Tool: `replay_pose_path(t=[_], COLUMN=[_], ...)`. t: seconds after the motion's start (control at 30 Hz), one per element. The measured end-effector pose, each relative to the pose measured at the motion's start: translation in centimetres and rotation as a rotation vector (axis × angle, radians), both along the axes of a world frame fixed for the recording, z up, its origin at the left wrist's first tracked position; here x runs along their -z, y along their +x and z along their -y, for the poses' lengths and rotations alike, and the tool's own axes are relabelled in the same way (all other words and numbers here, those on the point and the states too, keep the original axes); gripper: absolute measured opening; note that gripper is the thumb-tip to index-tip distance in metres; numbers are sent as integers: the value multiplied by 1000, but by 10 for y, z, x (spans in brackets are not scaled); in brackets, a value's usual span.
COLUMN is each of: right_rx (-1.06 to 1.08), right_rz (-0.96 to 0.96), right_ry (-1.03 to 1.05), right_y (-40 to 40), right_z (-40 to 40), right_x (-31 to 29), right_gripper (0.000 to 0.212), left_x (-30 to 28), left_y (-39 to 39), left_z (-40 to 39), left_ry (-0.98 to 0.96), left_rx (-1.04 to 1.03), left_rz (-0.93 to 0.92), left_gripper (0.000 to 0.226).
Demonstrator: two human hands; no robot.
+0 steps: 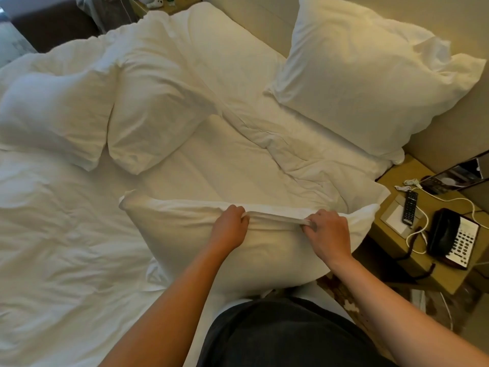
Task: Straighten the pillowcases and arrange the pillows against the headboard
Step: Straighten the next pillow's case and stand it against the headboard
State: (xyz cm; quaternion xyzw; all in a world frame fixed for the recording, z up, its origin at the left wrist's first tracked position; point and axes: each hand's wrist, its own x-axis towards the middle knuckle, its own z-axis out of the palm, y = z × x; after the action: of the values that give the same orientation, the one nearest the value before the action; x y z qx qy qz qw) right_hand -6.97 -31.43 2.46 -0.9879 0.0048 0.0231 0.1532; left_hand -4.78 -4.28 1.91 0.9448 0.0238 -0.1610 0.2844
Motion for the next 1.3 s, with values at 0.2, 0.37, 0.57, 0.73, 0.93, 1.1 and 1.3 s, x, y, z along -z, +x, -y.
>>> replay_pose_path(t=[0.2,0.37,0.57,0.73,0.93,1.1,1.3], right_rx=[31,97,172,78,33,49,26], right_rz=[79,83,-36,-171,-211,-212,-239], right_ry=[29,77,287,365,335,291,210], right_y=[7,13,19,24,19,10,10], right_z=[-6,-16,-15,-8,-6,-6,-13], right_x=[-20,-24,-32,-32,-25,-18,-15], right_gripper=[12,16,22,20,21,24,27], left_x=[-20,-37,-41,-44,-40,-36,-40], left_y=[-1,8,10,10,10,11,17], left_z=[1,0,-2,-7,-13,-18,-33], left_ry=[-47,-66,-84,-86,36,157,201], left_rx=[-18,6,-18,-19,-10,-2,-27], left_rz=[58,88,58,65,8,-20,21], left_gripper=[29,26,23,23,24,24,22])
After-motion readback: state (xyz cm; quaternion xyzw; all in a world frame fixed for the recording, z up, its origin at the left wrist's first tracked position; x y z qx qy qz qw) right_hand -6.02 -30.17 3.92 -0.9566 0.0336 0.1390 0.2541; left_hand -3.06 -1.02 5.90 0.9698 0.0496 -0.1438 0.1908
